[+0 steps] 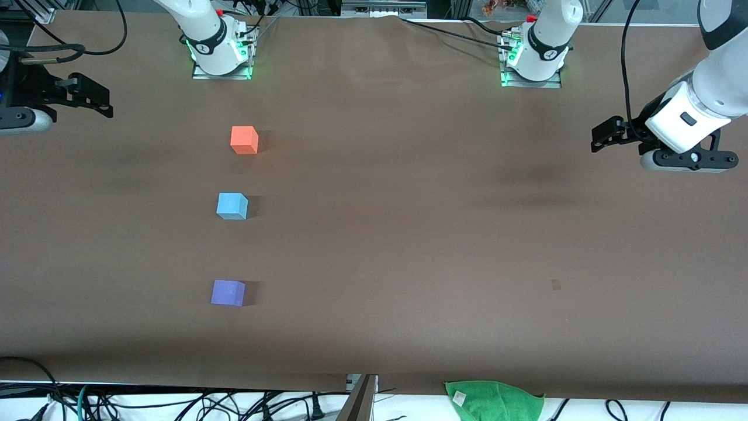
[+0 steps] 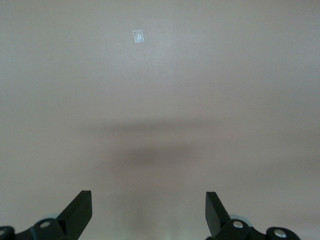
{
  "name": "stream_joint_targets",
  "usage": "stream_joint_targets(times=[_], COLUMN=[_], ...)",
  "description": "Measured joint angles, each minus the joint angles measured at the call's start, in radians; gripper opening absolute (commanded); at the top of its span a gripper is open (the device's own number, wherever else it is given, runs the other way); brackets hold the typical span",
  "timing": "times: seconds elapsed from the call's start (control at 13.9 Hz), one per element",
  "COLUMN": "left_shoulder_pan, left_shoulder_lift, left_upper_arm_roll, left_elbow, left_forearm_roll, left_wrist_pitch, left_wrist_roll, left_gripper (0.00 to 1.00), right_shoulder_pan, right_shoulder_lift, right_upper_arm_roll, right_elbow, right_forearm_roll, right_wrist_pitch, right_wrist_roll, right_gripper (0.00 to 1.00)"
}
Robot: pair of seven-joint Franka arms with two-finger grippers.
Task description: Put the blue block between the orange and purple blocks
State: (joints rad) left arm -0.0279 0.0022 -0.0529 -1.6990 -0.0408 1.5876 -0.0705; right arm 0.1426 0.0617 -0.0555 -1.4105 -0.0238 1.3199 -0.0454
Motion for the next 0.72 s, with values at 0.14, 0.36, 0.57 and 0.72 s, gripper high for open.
stream_joint_targets(times=[0.14, 0.36, 0.57, 0.72], left_shoulder_pan=[0.000, 0.000, 0.000, 0.000], left_shoulder_lift=[0.000, 0.000, 0.000, 0.000], left_upper_arm_roll=[0.000, 0.000, 0.000, 0.000], left_elbow=[0.000, 0.000, 0.000, 0.000], left_forearm_roll=[0.000, 0.000, 0.000, 0.000], left_wrist_pitch=[0.000, 0.000, 0.000, 0.000], left_wrist_roll=[0.000, 0.000, 0.000, 0.000], left_gripper=[1.00, 1.00, 1.00, 1.00], right_shoulder_pan=[-0.013, -0.014, -0.020, -0.021], right_shoulder_lift=[-0.001, 0.000, 0.007, 0.009], right_upper_arm_roll=[0.032, 0.040, 0.040, 0.040], right_elbow=[-0.015, -0.020, -0.020, -0.020], right_forearm_roll=[-0.002, -0.006, -0.007, -0.007], right_wrist_pitch=[0.000, 0.001, 0.003, 0.004], right_wrist_roll=[0.000, 0.000, 0.000, 0.000], right_gripper=[1.00, 1.00, 1.00, 1.00])
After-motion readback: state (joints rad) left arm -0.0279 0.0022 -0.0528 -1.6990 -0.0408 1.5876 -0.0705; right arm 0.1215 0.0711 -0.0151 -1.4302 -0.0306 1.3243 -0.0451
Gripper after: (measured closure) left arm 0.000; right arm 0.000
